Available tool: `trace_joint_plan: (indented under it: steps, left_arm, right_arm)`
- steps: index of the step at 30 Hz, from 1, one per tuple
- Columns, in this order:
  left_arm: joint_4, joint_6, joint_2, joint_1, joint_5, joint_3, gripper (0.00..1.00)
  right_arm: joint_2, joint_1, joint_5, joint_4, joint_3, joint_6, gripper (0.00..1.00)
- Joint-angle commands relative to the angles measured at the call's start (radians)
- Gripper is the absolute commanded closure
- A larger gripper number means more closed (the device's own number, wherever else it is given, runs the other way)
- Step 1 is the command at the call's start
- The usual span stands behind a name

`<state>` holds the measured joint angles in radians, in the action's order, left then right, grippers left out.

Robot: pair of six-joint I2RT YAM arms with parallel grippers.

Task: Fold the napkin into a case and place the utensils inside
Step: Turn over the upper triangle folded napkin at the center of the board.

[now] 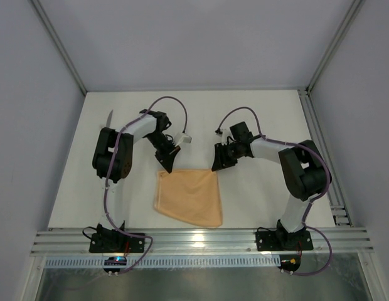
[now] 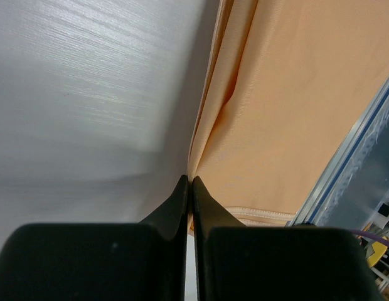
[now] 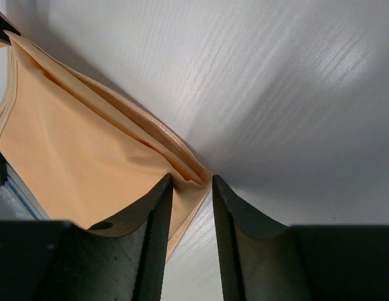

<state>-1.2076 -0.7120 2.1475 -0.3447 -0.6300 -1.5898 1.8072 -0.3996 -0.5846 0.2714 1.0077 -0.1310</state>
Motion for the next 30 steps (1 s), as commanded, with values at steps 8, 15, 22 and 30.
trace_joint_plan:
  steps: [8,15,22,30]
  left_arm:
    - [0.115,0.131,0.031,0.004,-0.001,-0.059,0.94]
    - [0.103,0.148,0.032,0.047,-0.025,-0.131,0.6]
    - [0.01,0.046,-0.003,0.061,0.003,-0.138,0.45]
    - [0.284,0.195,-0.058,0.056,0.227,0.022,0.46]
  right_arm:
    - [0.024,-0.025,0.098,-0.08,-0.003,-0.067,0.91]
    - [0.032,-0.021,0.175,-0.046,0.051,-0.076,0.97]
    - [0.06,-0.018,0.21,-0.051,0.112,-0.104,0.97]
    - [0.118,-0.018,0.252,-0.024,0.189,-0.101,0.97]
